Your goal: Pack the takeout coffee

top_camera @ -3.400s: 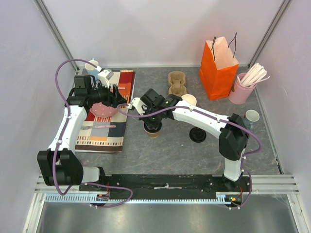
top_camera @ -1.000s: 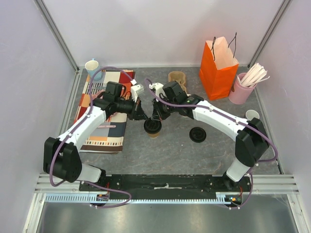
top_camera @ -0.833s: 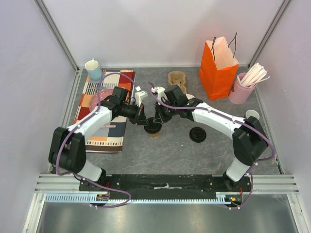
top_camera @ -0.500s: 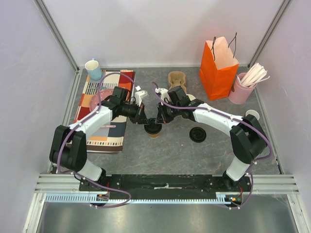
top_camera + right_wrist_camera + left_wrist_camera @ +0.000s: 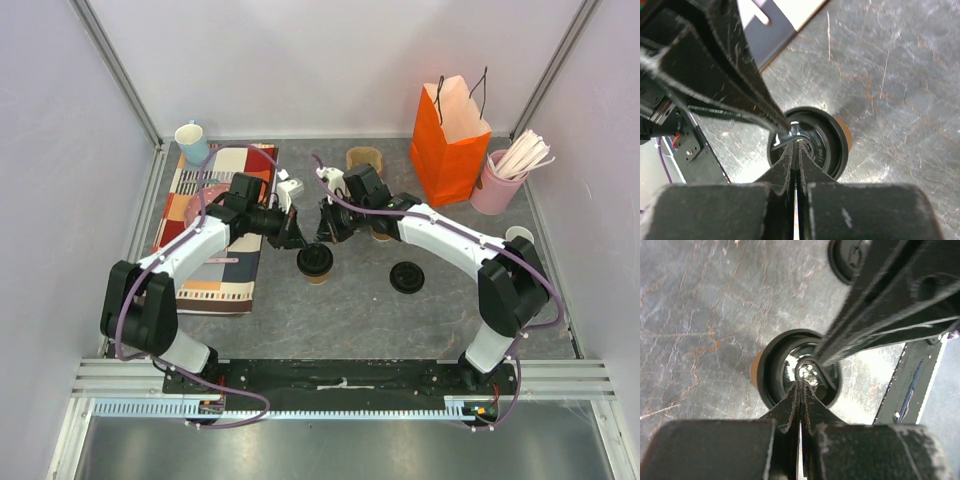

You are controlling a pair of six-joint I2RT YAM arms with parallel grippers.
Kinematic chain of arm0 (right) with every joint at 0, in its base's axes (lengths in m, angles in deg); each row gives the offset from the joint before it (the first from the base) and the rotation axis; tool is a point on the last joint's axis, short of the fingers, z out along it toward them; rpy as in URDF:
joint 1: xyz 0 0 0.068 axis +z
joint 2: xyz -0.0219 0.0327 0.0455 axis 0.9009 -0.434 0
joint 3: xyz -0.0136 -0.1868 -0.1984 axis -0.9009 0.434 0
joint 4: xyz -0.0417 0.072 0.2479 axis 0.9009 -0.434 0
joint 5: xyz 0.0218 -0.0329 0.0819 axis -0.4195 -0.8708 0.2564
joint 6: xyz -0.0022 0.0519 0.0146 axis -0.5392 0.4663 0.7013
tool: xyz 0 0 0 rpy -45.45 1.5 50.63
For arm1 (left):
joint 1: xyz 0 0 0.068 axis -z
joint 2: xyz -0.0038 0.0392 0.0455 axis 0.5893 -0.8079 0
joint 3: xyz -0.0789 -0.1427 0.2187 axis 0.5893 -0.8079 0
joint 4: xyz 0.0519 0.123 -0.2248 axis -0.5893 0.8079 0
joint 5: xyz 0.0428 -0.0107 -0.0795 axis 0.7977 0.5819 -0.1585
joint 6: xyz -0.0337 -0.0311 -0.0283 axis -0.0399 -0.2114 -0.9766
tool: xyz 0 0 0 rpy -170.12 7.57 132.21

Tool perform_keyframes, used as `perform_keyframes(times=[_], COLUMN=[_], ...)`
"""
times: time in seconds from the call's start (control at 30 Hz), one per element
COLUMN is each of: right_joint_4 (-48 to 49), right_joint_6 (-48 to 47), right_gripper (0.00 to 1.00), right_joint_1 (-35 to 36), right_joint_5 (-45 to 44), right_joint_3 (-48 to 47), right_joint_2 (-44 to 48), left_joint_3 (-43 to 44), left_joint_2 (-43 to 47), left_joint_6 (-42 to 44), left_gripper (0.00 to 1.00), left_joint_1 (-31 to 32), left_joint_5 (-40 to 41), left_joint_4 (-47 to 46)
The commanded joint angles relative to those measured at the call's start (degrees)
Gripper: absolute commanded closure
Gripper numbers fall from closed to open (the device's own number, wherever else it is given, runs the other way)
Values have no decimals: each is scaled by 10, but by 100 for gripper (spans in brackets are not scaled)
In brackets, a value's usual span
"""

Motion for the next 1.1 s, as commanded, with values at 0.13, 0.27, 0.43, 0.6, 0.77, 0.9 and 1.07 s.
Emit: perform_keyframes(times=[0.13,0.27,0.43,0.6,0.77,0.9,1.07], right_joint_4=[4,-8,-36,-74,-95,-124,-174], right_joint_6=[-5,-6,-10,-25,-34,-55,-107], right_gripper=[100,100,95,48,38,30,18], right_joint_1=[0,0,0,-5,-48,-85,-148], right_joint_5=[-7,-4,7,-92,-221,-255,-377], right_joint_3=[55,24,-44,-128,-187,-267,-362], right_joint_2=[-26,-12,5,15,-14,-45,-78], left_joint_3=[-26,-11,27,105,150,158,157], left_joint_2=[-32,1,37,37,29,24,23], left_joint_6=[12,19,22,29,14,11,22], left_gripper=[98,98,98,75,48,38,38], left_joint_1=[2,2,3,-3,-25,-48,-69], left_joint_5=[21,21,11,27,101,129,151], left_joint_4=[-16,-10,24,76,92,95,104])
